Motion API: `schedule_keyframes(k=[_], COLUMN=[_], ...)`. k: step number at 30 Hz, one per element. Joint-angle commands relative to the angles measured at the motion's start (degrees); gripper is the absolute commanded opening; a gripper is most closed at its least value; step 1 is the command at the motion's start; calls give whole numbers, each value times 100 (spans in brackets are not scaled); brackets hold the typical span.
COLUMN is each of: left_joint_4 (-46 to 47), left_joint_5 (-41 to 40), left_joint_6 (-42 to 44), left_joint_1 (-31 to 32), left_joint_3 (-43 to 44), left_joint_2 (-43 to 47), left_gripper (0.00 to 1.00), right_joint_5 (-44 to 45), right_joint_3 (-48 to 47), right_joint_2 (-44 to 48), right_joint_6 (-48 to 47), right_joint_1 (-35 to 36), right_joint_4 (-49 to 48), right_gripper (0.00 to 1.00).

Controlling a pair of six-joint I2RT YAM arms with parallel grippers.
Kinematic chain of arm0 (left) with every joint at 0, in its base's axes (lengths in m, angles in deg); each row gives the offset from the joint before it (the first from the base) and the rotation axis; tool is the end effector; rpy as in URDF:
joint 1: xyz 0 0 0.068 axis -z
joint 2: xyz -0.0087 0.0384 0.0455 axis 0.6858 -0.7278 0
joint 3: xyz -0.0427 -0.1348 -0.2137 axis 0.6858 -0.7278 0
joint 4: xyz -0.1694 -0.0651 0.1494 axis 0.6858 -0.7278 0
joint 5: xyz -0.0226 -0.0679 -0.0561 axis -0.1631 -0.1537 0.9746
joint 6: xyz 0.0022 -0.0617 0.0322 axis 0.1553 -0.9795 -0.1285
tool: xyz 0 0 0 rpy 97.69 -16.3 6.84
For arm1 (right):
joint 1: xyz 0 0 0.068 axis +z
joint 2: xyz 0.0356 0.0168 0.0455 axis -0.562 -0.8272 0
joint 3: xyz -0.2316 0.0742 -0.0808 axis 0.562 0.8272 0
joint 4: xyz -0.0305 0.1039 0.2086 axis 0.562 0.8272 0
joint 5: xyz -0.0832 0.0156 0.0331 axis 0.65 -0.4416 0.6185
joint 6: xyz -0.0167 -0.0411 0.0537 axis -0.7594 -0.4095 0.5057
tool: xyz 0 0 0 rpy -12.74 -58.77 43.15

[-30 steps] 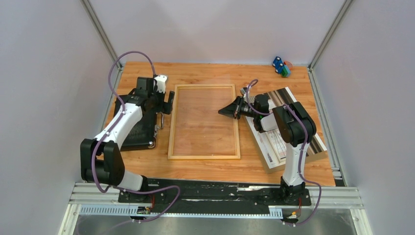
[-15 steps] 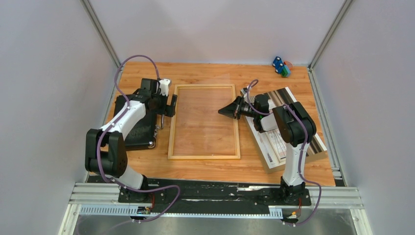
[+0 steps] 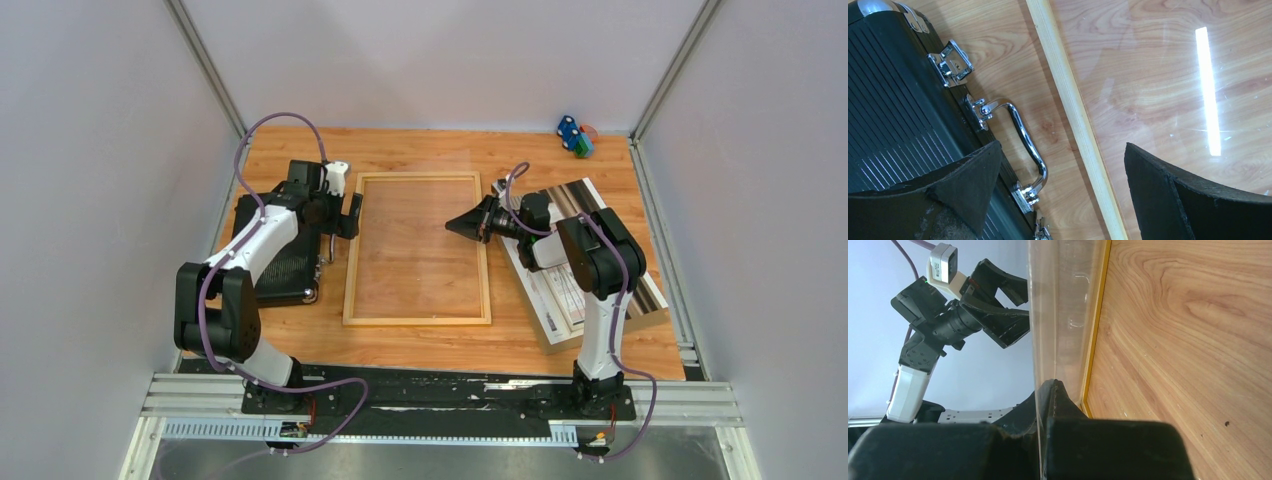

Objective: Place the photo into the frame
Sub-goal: Place the photo frame item in the photo frame.

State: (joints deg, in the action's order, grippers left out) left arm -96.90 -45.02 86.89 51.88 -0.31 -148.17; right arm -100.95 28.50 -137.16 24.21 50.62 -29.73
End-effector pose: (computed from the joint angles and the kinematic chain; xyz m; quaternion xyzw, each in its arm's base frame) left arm 0.3077 -0.0564 0.2178 0.1203 0.9359 -0.0990 0.3161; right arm 0.3496 0.1491 0.1352 0.0920 0.7307 0.6531 0.1766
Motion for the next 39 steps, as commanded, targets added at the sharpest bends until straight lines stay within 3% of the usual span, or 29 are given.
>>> schedule_keyframes(k=[1, 39], left_joint_4=[128, 186], left_joint_5=[33, 63], left_joint_6=[-64, -50], left_joint_1=[-23, -23], left_joint_3=[8, -54], left_joint_2=[38, 29], left_gripper=[100, 100], right_joint_5=[185, 171], right_joint_3=[40, 68], right_joint_2=[49, -262], right_joint_6=[254, -105], right_joint_1=[2, 161], right_joint_4=[-589, -592], right_gripper=[0, 0])
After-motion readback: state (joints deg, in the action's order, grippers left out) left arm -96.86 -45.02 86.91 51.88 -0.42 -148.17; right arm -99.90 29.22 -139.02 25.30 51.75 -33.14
